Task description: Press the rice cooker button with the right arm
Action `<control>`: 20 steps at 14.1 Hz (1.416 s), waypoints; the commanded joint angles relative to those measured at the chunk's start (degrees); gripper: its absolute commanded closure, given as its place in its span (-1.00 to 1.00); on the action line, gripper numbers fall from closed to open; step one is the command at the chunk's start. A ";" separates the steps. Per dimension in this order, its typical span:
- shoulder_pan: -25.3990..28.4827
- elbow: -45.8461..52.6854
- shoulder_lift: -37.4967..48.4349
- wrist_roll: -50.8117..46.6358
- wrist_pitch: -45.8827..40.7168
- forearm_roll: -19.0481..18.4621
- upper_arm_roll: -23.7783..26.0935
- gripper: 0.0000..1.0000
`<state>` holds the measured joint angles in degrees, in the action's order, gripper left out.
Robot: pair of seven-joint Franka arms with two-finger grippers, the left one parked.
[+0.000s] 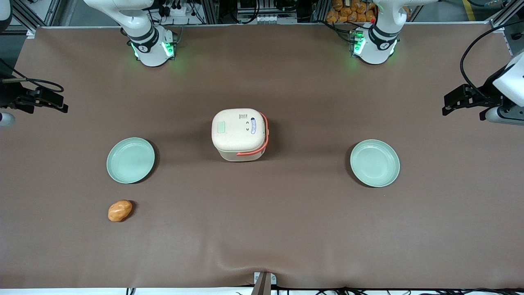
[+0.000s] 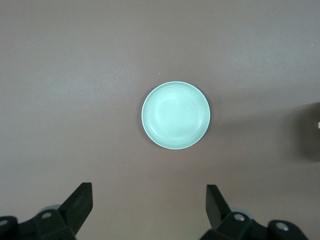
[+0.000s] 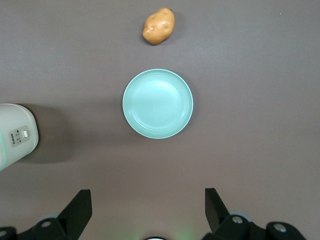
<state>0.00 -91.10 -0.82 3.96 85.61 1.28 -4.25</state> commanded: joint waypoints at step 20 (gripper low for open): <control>4.57 0.40 0.12 0.53 -3.95 -0.49 2.48 -1.00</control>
<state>3.93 -91.08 -0.83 4.22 82.33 1.17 -3.21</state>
